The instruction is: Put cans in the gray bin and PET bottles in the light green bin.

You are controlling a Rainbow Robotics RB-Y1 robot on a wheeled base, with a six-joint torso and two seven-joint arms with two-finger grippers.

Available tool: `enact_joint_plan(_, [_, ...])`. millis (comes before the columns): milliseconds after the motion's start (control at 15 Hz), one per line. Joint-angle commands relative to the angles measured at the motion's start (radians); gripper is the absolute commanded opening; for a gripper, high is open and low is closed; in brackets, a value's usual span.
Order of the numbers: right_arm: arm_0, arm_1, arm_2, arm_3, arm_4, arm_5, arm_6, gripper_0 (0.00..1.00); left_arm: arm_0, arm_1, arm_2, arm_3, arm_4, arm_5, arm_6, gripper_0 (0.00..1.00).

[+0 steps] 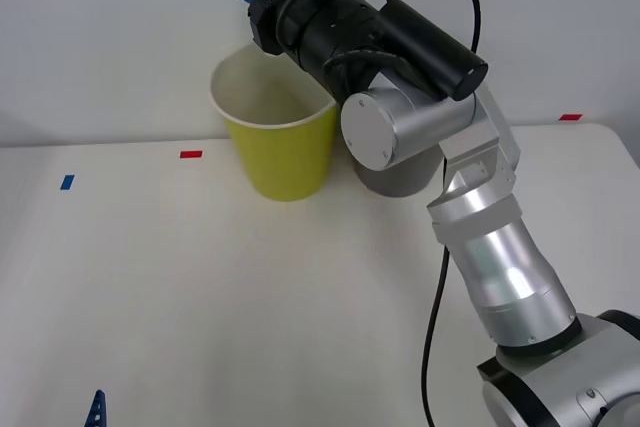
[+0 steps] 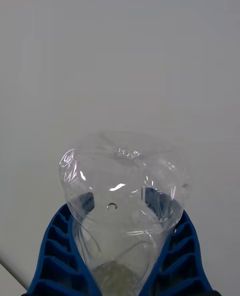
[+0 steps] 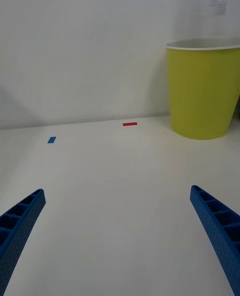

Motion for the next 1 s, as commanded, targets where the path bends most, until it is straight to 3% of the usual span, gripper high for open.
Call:
enact_joint_plan(67, [-0.009,-0.014,0.000,0.032,0.002,-0.018,-0.003,0.00,0.000,0.000,0.000,0.000,0.000,0.000,0.000,1.00])
enact_joint_plan(533, [-0.027,-0.031,-0.006,0.061,0.004,-0.024,-0.010,0.01,0.000,0.000,0.000,0.000,0.000,0.000,0.000,1.00])
enact_joint_plan(600, [-0.027,-0.036,-0.007,0.061,0.004,-0.026,-0.011,0.55,0.000,0.000,0.000,0.000,0.000,0.000,0.000,1.00])
enact_joint_plan(667, [-0.027,-0.037,-0.007,0.061,0.002,-0.026,-0.013,1.00,0.000,0.000,0.000,0.000,0.000,0.000,0.000,1.00])
enact_joint_plan(1000, [-0.027,-0.037,-0.006,0.058,0.004,-0.026,-0.011,1.00,0.000,0.000,0.000,0.000,0.000,0.000,0.000,1.00])
